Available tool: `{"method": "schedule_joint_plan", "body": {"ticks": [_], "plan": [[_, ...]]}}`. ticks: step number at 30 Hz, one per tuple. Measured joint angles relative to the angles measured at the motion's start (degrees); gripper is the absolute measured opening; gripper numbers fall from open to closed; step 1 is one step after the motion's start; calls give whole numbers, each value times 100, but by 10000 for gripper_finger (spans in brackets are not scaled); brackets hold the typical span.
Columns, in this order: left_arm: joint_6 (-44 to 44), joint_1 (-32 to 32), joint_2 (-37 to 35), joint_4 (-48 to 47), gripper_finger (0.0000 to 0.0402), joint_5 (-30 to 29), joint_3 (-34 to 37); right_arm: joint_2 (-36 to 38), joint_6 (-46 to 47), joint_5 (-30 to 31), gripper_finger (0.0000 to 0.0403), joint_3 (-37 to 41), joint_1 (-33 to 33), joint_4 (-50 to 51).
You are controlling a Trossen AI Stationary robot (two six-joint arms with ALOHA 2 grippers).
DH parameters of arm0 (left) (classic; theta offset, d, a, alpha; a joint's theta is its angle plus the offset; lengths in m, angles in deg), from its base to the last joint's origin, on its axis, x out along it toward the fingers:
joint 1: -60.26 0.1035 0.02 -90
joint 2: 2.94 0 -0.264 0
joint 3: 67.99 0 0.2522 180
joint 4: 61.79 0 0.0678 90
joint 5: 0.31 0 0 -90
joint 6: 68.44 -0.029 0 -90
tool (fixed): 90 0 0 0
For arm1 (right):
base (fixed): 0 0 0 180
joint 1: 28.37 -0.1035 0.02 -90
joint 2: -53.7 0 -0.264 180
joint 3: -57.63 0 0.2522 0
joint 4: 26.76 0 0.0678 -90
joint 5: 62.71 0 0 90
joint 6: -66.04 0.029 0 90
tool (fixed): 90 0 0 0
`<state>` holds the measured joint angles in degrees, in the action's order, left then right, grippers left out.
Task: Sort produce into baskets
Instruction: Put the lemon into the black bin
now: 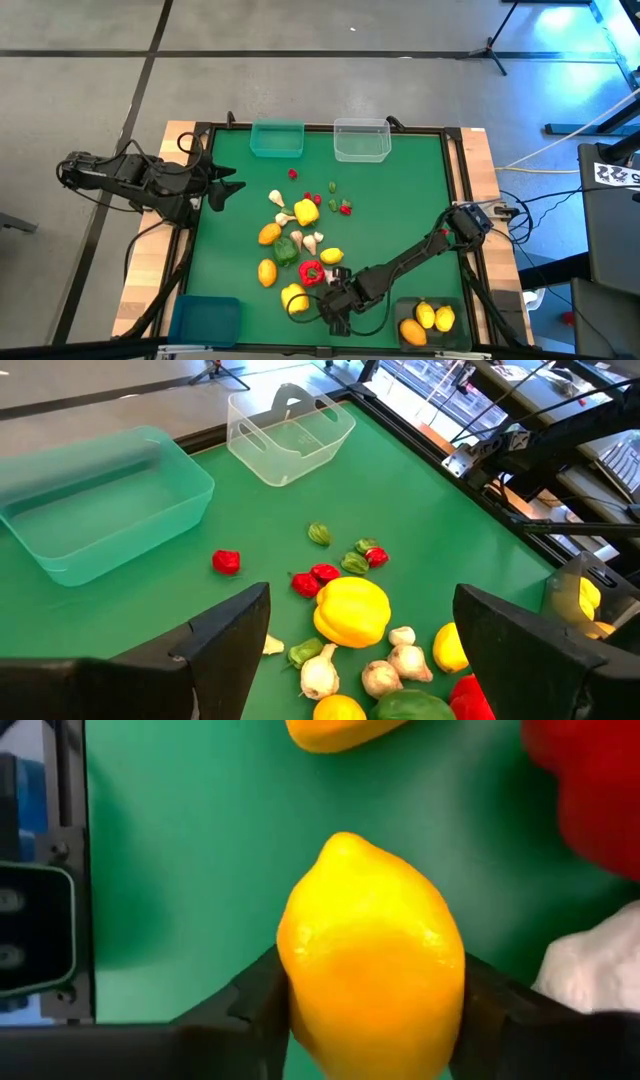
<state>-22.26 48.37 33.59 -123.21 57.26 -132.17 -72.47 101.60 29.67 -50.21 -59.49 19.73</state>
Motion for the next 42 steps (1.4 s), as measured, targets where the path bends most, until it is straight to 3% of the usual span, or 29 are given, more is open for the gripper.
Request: {"method": "schedule_joint_plan", "body": {"ticks": [9,18,24,30,42], "plan": [[-4,1,0,-2,308,0,0,403,172,35,176,0,-15,-1],[-7,-1,0,-6,308,1,0,1246,694,864,179,-4,-330,836],[-9,1,0,-16,308,1,0,1718,2005,1299,181,-4,-928,1935],[-9,0,0,-17,308,-16,0,1848,3735,1351,183,-4,-1708,2919],[-6,0,2,-18,308,-71,0,1856,6851,1154,184,-4,-3051,3670]]}}
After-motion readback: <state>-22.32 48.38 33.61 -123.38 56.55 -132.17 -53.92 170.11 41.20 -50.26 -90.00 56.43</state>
